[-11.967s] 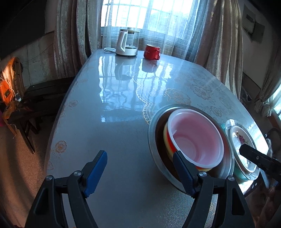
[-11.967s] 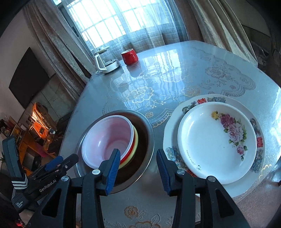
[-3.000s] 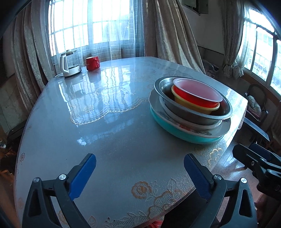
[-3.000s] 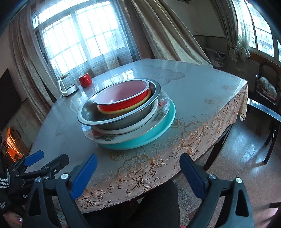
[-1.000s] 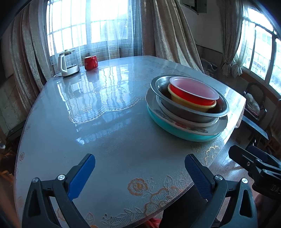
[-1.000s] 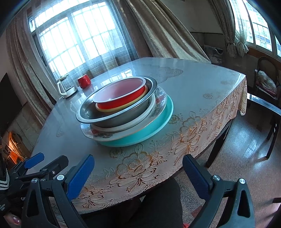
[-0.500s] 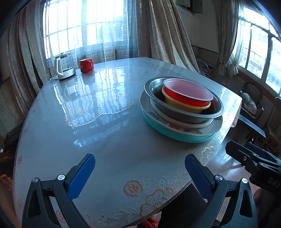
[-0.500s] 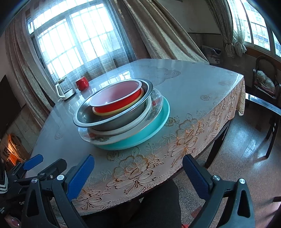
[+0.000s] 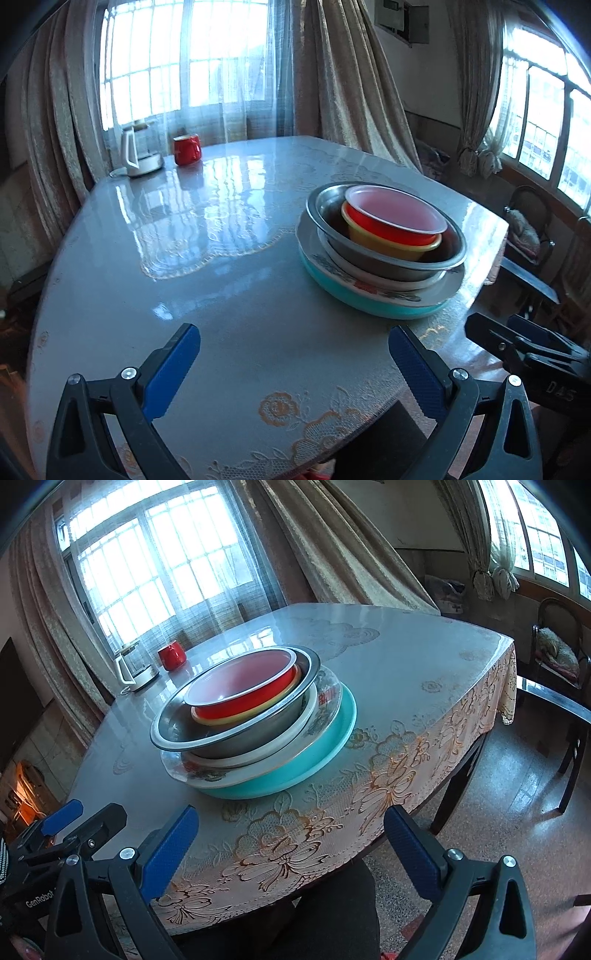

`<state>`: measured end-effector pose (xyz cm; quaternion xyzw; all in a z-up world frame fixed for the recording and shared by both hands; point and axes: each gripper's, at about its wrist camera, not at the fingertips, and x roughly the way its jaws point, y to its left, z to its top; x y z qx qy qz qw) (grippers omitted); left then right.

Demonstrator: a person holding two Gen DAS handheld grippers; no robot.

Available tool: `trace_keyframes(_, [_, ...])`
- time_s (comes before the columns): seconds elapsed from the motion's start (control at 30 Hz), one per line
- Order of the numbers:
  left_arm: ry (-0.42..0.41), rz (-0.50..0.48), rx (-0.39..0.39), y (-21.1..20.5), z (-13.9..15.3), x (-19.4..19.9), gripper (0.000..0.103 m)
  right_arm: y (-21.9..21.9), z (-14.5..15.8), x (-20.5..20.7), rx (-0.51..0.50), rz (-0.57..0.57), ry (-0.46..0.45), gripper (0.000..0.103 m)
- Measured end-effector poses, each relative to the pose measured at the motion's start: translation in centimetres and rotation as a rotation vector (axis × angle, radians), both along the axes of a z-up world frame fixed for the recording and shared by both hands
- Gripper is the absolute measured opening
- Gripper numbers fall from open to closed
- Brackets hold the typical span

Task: Organize plates and bowls

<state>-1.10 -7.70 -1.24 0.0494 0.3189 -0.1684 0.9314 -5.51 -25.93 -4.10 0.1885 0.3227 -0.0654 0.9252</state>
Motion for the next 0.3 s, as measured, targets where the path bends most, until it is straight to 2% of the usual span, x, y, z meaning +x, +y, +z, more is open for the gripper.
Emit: trace_keyframes(0.3, [-0.018, -0.019, 0.033, -1.2, -0.2, 0.4, 0.103, -1.0, -0.3, 0.6, 0.013, -0.007, 0.006, 0.102])
